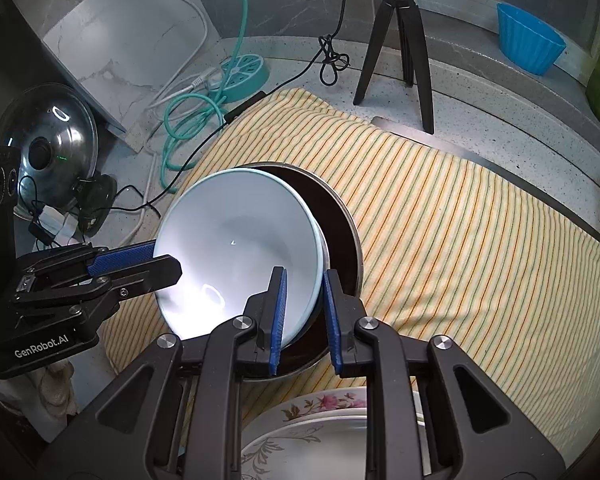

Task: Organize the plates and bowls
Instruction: 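Lower the white bowl into the steel bowls and open both grippers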

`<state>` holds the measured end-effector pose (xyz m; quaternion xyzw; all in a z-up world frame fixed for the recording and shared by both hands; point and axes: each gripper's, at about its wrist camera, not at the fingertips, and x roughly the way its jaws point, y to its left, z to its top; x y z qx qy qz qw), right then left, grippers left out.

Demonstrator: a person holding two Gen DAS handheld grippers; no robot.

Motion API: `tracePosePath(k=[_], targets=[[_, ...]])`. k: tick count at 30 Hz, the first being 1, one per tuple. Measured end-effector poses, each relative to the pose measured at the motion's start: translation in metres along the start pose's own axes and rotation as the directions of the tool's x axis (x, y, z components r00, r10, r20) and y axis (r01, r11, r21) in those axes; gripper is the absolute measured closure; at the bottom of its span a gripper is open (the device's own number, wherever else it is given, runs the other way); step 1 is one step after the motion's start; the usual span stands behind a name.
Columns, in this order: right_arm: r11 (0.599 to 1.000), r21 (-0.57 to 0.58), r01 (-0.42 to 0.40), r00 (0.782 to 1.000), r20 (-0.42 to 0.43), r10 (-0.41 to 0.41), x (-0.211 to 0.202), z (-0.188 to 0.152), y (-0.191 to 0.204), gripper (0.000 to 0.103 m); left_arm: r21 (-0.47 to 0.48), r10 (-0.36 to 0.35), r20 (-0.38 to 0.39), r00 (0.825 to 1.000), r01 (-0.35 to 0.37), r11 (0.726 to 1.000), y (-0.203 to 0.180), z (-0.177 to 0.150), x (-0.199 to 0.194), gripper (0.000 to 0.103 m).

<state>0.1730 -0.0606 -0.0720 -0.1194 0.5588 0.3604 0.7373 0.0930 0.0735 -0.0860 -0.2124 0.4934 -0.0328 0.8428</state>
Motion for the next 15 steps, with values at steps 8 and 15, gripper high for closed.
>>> tracePosePath(k=[8, 15], targets=[[1.0, -0.019, 0.008, 0.998, 0.068, -0.006, -0.015, 0.0, 0.004, 0.046, -0.005, -0.004, 0.032, 0.999, 0.004, 1.0, -0.002, 0.003, -0.009, 0.057], [1.0, 0.014, -0.027, 0.995, 0.096, 0.025, -0.032, -0.005, -0.001, 0.036, -0.016, 0.012, 0.059, 0.998, -0.011, 1.0, 0.003, 0.003, -0.021, 0.057]])
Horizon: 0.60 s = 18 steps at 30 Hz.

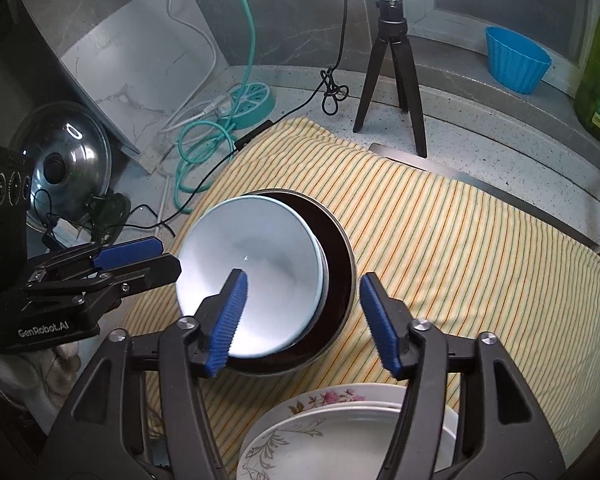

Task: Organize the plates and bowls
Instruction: 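Lower the white bowl into the steel bowls and open both grippers, then grip the rim of the nested bowl stack with both grippers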

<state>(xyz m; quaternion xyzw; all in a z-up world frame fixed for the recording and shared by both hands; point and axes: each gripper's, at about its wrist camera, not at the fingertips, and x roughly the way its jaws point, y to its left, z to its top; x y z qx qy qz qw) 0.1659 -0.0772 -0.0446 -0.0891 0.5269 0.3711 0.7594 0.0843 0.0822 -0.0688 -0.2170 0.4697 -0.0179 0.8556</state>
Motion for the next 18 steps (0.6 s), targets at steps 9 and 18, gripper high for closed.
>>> tracePosePath(k=[9, 18], targets=[[1.0, 0.02, -0.013, 0.998, 0.064, 0.012, -0.041, -0.016, -0.001, 0.023, 0.077, 0.076, 0.064, 0.995, -0.081, 0.994, -0.01, -0.01, -0.027, 0.052], [0.993, 0.111, -0.049, 0.991, 0.132, 0.034, -0.062, -0.036, -0.012, 0.023, 0.082, 0.059, 0.063, 0.996, -0.064, 0.995, -0.009, -0.016, -0.03, 0.052]])
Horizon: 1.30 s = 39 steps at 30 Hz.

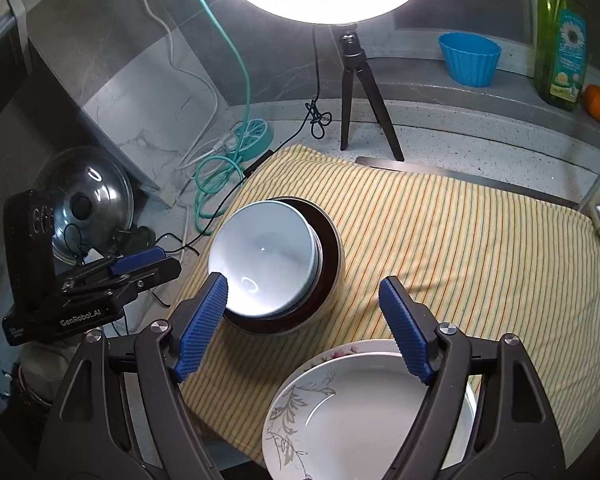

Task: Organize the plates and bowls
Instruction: 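Grip the rim of the nested bowl stack with both grippers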

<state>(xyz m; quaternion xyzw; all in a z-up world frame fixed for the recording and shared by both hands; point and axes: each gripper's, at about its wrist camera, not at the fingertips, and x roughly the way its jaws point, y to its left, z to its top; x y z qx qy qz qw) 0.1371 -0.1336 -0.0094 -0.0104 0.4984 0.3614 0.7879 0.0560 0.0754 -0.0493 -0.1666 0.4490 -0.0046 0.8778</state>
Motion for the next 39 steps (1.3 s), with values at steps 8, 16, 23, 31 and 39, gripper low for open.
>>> tracePosePath(k=[8, 16, 23, 31, 39], targets=[[0.998, 0.063, 0.018, 1.0, 0.017, -0.019, 0.008, -0.006, -0.017, 0.023, -0.069, -0.023, -0.023, 0.999, 0.021, 0.997, 0.021, -0.006, 0.013, 0.055], [0.984, 0.178, 0.0, 0.998, -0.063, 0.011, 0.036, -0.011, -0.042, 0.034, -0.191, -0.088, -0.063, 0.994, 0.074, 0.979, 0.047, -0.013, 0.031, 0.066], [0.979, 0.201, -0.02, 0.994, -0.105, 0.042, 0.059, -0.008, -0.044, 0.054, -0.223, -0.127, -0.08, 0.989, 0.106, 0.969, 0.051, -0.01, 0.042, 0.074], [0.981, 0.195, -0.014, 0.989, -0.14, 0.042, 0.081, -0.003, -0.046, 0.069, -0.202, -0.122, -0.106, 0.987, 0.098, 0.974, 0.048, -0.005, 0.054, 0.079], [0.98, 0.197, -0.018, 0.986, -0.162, 0.051, 0.093, -0.003, -0.048, 0.078, -0.202, -0.124, -0.13, 0.984, 0.096, 0.975, 0.047, -0.003, 0.065, 0.08]])
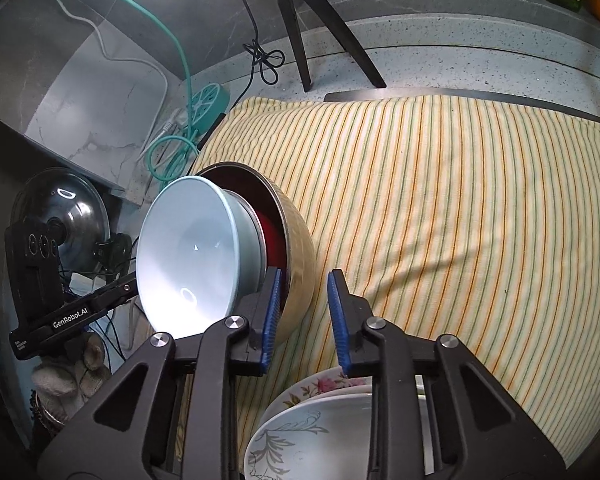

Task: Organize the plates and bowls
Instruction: 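Grip the rim of the nested bowl stack with both grippers, then lift the nested bowls and carry them onto the white plate stack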

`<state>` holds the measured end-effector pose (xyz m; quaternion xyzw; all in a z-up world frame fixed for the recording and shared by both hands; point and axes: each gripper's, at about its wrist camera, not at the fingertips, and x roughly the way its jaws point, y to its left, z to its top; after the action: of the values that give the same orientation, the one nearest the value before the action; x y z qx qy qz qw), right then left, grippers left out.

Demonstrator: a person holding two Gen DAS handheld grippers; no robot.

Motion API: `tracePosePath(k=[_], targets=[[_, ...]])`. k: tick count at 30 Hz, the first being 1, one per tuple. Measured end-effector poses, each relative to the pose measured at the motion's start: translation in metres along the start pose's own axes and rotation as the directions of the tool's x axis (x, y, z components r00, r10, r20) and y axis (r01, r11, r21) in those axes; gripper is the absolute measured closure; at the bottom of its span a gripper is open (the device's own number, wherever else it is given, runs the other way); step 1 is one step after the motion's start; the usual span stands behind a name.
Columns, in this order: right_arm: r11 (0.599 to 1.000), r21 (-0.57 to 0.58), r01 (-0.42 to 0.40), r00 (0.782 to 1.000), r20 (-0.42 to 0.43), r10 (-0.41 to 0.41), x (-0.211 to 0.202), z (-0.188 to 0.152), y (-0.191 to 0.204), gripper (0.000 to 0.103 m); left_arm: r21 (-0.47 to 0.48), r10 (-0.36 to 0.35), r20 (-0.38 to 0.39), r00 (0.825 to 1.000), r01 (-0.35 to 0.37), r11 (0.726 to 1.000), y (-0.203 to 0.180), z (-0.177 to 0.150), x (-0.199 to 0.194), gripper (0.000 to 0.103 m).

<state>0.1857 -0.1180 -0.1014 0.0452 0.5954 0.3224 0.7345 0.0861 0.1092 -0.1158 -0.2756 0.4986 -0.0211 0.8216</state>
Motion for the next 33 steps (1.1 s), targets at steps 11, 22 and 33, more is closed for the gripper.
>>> tracePosePath(k=[11, 22, 33], targets=[[0.999, -0.032, 0.015, 1.0, -0.027, -0.016, 0.009, 0.004, 0.01, 0.088, 0.05, 0.007, -0.008, 1.0, -0.007, 0.999, -0.01, 0.003, 0.003, 0.095], [1.0, -0.026, 0.0, 0.999, -0.041, -0.001, 0.003, 0.001, 0.01, 0.088, 0.019, 0.011, 0.009, 1.0, -0.011, 1.0, -0.012, -0.002, -0.006, 0.095], [0.997, -0.055, -0.054, 0.998, -0.015, 0.053, -0.036, -0.009, 0.009, 0.088, 0.016, 0.014, 0.079, 0.997, -0.016, 1.0, -0.039, -0.016, -0.038, 0.095]])
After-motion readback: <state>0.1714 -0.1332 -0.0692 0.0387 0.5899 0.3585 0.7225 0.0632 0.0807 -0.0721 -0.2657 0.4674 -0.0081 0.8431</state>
